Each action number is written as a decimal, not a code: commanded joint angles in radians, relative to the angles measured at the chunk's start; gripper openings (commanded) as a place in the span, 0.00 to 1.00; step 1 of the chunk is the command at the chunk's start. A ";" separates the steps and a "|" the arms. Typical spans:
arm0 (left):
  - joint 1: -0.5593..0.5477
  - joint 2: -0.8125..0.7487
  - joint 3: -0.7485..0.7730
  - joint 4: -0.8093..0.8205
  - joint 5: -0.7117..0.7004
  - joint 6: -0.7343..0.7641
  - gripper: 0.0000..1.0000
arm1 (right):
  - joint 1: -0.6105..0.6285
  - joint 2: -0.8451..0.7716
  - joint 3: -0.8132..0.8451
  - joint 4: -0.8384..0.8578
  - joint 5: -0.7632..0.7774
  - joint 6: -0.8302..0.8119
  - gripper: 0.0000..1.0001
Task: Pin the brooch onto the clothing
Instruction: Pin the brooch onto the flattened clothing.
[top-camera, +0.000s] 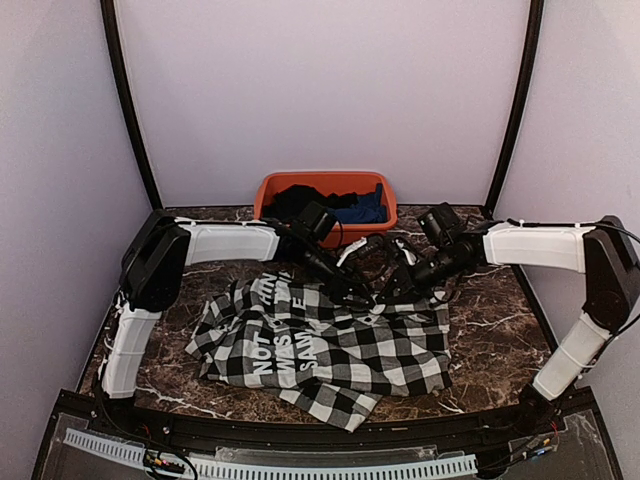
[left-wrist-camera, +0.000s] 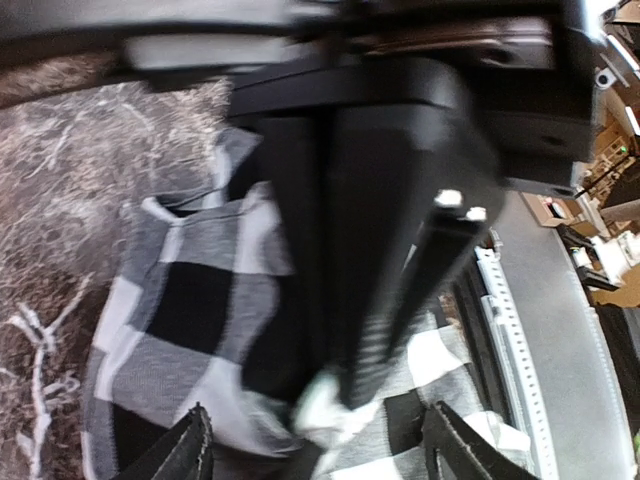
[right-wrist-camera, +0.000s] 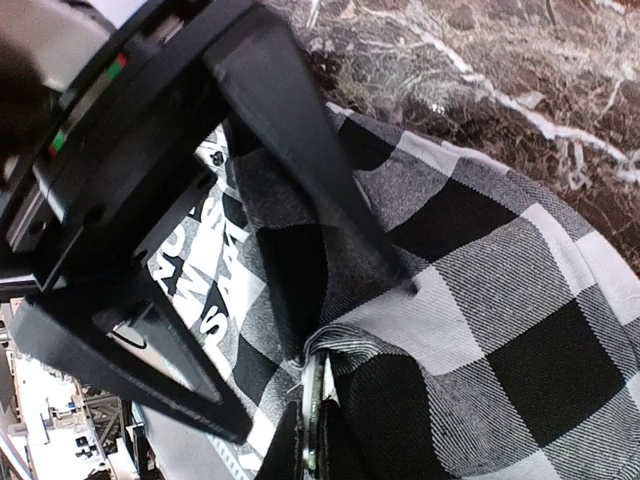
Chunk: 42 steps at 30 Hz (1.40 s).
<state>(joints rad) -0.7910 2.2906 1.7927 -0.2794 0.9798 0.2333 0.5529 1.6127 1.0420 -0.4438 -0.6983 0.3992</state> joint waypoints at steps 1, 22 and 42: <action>-0.007 -0.082 -0.001 -0.082 0.061 0.058 0.74 | -0.005 -0.036 -0.015 0.050 -0.025 -0.029 0.00; 0.019 -0.046 0.052 -0.114 0.123 0.118 0.55 | -0.003 -0.105 -0.072 0.096 -0.141 -0.081 0.00; 0.003 -0.024 0.050 -0.105 0.182 0.121 0.47 | -0.004 -0.093 -0.046 0.098 -0.164 -0.077 0.00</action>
<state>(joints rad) -0.7792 2.2681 1.8267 -0.3828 1.1309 0.3439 0.5491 1.5219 0.9779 -0.3737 -0.8341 0.3298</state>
